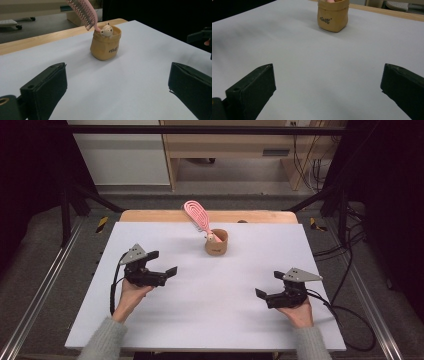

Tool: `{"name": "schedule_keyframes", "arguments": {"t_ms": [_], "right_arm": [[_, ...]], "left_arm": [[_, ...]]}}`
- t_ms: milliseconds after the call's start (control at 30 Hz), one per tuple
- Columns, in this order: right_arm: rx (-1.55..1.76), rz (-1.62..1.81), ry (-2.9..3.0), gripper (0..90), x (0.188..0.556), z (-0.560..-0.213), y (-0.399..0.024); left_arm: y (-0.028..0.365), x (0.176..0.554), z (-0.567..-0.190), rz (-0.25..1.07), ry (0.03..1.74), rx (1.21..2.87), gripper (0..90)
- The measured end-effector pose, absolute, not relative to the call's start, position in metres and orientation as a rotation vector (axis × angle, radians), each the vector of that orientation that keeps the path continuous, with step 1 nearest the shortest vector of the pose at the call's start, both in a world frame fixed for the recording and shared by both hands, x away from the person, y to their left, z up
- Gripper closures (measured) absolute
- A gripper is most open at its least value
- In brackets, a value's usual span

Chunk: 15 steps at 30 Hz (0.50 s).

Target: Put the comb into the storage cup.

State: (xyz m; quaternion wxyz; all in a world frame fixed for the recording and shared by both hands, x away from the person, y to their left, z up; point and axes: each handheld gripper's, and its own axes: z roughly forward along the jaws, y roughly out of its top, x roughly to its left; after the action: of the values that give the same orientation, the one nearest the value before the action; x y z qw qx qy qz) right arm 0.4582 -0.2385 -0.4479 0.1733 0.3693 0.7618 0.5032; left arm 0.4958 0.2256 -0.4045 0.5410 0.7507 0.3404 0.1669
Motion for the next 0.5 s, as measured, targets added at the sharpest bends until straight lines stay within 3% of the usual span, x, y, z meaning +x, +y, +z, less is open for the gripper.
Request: {"name": "schedule_keyframes", "arguments": {"t_ms": [500], "right_arm": [[1.048,1.425,2.162,0.1,0.458,-0.448,-0.238]], "left_arm": [[0.262,0.472,-0.429,0.413,0.854,1.794,2.0]]}}
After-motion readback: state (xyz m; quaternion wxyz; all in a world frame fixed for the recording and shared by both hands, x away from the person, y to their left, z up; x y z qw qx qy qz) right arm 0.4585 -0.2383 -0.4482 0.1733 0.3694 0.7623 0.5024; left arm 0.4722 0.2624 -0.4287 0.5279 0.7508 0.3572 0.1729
